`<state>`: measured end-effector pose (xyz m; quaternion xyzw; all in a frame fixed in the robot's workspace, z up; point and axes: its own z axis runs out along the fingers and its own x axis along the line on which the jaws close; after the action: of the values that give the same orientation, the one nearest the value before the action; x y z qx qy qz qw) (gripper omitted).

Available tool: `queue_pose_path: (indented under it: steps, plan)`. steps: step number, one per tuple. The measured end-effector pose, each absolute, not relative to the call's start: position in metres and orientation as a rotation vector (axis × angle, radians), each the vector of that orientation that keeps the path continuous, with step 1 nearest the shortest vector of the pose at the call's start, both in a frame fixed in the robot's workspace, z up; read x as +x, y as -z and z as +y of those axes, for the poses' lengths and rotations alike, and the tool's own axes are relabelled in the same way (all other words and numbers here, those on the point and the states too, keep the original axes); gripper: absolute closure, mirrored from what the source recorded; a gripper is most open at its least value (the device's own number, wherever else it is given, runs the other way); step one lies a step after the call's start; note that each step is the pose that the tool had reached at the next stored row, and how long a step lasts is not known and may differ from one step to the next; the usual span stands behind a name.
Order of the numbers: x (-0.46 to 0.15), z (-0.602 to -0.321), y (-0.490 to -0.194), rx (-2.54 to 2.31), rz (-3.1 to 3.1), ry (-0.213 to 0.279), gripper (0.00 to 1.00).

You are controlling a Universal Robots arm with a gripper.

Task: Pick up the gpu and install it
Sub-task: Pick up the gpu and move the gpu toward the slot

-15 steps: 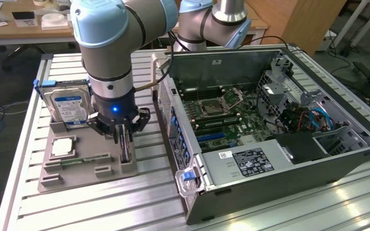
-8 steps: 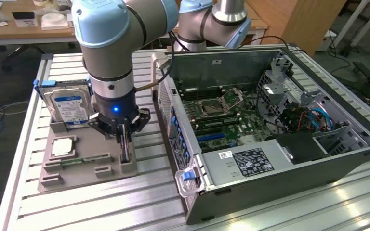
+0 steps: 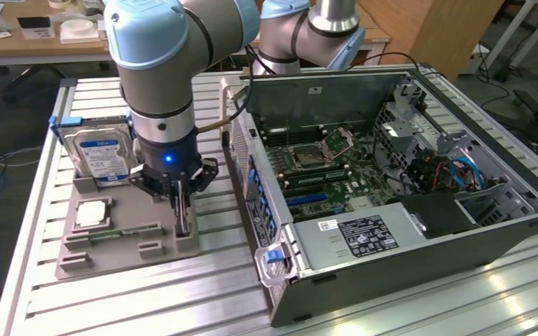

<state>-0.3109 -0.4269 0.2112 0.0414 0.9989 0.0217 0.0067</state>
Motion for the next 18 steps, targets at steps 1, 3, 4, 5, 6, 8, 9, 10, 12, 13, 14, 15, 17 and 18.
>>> queue_pose_path:
  steps: [1, 3, 4, 5, 6, 8, 9, 10, 12, 13, 14, 15, 17, 18]
  plan:
    - [-0.311, -0.427, -0.211, 0.129, 3.125, -0.068, 0.72]
    - [-0.311, -0.427, -0.211, 0.129, 3.125, -0.068, 0.72]
    - [-0.311, -0.427, -0.211, 0.13, 3.125, -0.068, 0.72]
    - [-0.311, -0.427, -0.211, 0.13, 3.125, -0.068, 0.72]
    - [-0.311, -0.427, -0.211, 0.129, 3.125, -0.068, 0.72]
    - [-0.311, -0.427, -0.211, 0.13, 3.125, -0.068, 0.72]
    - [-0.311, -0.427, -0.211, 0.13, 3.125, -0.068, 0.72]
    - [-0.311, -0.427, -0.211, 0.13, 3.125, -0.068, 0.72]
    - [-0.311, -0.427, -0.213, 0.13, 3.125, -0.068, 0.72]
    - [-0.311, -0.427, -0.214, 0.13, 3.125, -0.068, 0.72]
    - [-0.311, -0.427, -0.216, 0.13, 3.125, -0.068, 0.72]
    - [-0.311, -0.427, -0.217, 0.13, 3.125, -0.069, 0.72]
    - [-0.311, -0.427, -0.222, 0.13, 3.125, -0.071, 0.72]
    - [-0.311, -0.427, -0.224, 0.13, 3.125, -0.072, 0.72]
